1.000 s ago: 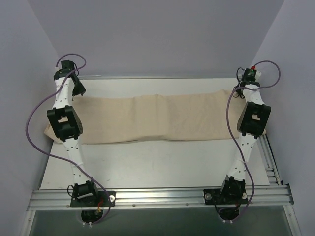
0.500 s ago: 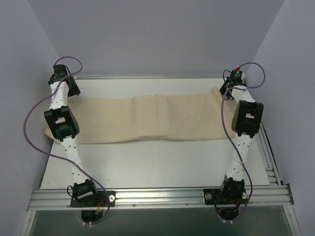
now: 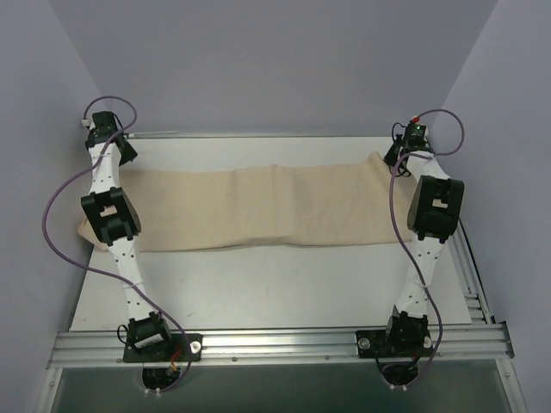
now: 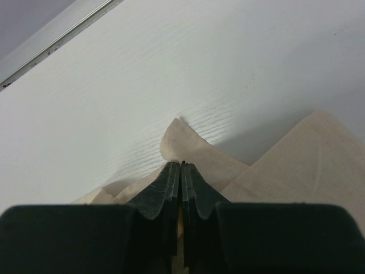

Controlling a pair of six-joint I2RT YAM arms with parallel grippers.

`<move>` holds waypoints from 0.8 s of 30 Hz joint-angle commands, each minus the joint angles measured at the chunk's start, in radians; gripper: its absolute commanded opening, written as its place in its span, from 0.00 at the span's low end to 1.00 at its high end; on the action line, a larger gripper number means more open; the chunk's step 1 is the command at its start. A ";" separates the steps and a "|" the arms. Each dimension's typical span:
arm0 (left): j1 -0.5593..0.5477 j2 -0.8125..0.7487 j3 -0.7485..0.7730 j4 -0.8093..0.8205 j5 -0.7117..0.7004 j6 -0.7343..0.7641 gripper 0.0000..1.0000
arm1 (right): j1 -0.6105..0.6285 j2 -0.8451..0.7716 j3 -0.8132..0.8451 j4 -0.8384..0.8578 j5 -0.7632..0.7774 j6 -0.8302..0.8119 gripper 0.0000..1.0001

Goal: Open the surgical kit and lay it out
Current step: Open the surgical kit at the center of the board.

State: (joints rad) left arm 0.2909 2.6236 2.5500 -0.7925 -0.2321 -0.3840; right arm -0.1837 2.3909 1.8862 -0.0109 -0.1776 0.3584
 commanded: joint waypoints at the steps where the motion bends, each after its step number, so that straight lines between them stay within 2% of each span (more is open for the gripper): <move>1: 0.004 0.021 0.019 -0.019 -0.023 -0.095 0.64 | -0.008 -0.090 -0.028 0.038 -0.022 -0.024 0.00; 11: -0.030 0.087 0.073 -0.060 -0.049 -0.142 0.66 | -0.028 -0.110 -0.039 0.040 -0.028 -0.053 0.00; 17: -0.035 0.095 0.064 -0.062 -0.056 -0.174 0.58 | -0.039 -0.114 -0.039 0.038 -0.036 -0.053 0.00; 19: -0.036 0.087 0.050 -0.053 -0.055 -0.177 0.51 | -0.037 -0.110 -0.039 0.038 -0.040 -0.055 0.00; 24: -0.038 0.039 -0.022 -0.028 -0.073 -0.187 0.48 | -0.037 -0.114 -0.048 0.035 -0.037 -0.061 0.00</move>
State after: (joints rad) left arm 0.2607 2.7007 2.5710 -0.8337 -0.2939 -0.5434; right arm -0.2165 2.3600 1.8523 0.0193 -0.2008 0.3122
